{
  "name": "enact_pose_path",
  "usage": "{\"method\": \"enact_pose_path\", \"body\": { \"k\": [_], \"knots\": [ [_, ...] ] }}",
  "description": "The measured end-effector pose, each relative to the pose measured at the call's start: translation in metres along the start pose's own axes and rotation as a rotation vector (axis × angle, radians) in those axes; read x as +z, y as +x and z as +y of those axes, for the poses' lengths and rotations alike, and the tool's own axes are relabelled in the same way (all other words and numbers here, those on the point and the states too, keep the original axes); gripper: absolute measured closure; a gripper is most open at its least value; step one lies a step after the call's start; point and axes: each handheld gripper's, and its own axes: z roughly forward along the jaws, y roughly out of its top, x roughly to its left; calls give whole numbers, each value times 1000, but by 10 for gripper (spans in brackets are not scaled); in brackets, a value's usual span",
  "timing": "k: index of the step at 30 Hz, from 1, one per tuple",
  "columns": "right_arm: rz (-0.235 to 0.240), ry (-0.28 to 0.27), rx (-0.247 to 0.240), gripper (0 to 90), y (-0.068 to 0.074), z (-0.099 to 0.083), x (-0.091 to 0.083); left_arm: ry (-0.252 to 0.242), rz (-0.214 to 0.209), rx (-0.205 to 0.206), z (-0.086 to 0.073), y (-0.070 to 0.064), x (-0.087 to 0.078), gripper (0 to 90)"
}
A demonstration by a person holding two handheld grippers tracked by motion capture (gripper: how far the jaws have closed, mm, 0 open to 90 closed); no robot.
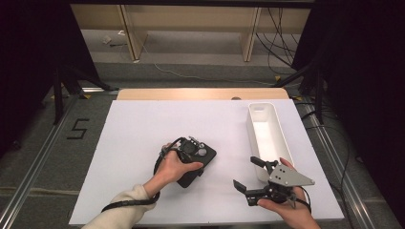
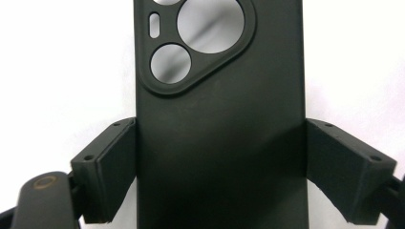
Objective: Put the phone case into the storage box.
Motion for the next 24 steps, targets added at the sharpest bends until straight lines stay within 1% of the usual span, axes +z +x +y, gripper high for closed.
{"method": "enact_pose_path", "body": {
  "k": [4, 8, 13, 20, 23, 24],
  "knots": [
    [-2, 1, 0, 83, 0, 0, 0, -73, 11, 7, 2, -2, -6, 149],
    [-1, -2, 0, 83, 0, 0, 0, -154, 8, 16, 4, -3, -12, 149],
    [-4, -4, 2, 83, 0, 0, 0, -234, 25, 19, 3, -3, -18, 149],
    [-3, -7, 2, 83, 0, 0, -1, -342, 27, 10, 2, -2, -27, 149],
    [-4, -10, -1, 83, 0, 1, -1, -382, 32, 23, 0, -2, -30, 148],
    [-4, -9, -1, 83, 0, 1, -1, -403, 33, 29, -1, -2, -32, 148]
  ]
}}
